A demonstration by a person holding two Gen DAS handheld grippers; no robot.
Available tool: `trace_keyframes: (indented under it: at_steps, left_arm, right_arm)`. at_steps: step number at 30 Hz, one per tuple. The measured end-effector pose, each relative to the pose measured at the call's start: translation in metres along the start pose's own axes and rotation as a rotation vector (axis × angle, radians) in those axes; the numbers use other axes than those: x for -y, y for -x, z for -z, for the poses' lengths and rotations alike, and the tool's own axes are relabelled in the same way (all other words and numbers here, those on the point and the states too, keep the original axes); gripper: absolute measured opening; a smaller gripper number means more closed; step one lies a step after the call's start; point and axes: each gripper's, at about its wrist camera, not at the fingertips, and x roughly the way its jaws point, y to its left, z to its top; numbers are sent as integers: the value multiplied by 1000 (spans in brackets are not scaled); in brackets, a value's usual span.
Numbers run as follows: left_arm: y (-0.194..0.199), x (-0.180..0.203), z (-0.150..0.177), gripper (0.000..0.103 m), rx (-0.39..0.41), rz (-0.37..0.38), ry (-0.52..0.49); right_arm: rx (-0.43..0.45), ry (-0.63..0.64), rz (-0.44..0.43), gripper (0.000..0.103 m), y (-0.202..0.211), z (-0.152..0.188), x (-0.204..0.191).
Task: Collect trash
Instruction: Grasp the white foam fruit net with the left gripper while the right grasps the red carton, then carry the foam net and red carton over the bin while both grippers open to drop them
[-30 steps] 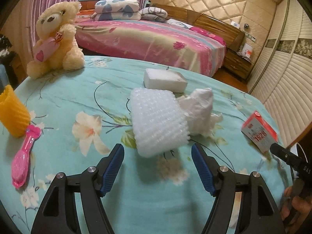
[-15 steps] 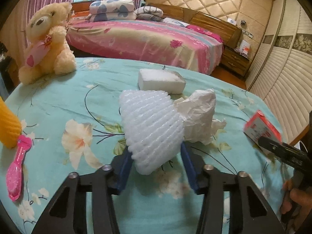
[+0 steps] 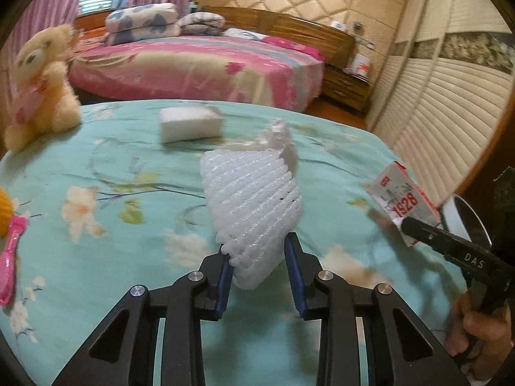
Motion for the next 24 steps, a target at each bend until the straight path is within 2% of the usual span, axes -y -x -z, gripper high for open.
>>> trace_keyframes:
  at_steps: [13,24]
  left_arm:
    - [2,64,8,29,-16,154,-111]
    - [-4,109,12,29,-28,235,-182]
  right_arm:
    - [87,-80,34,34,64,16,26]
    - [134,-135,91,34,102,34,52]
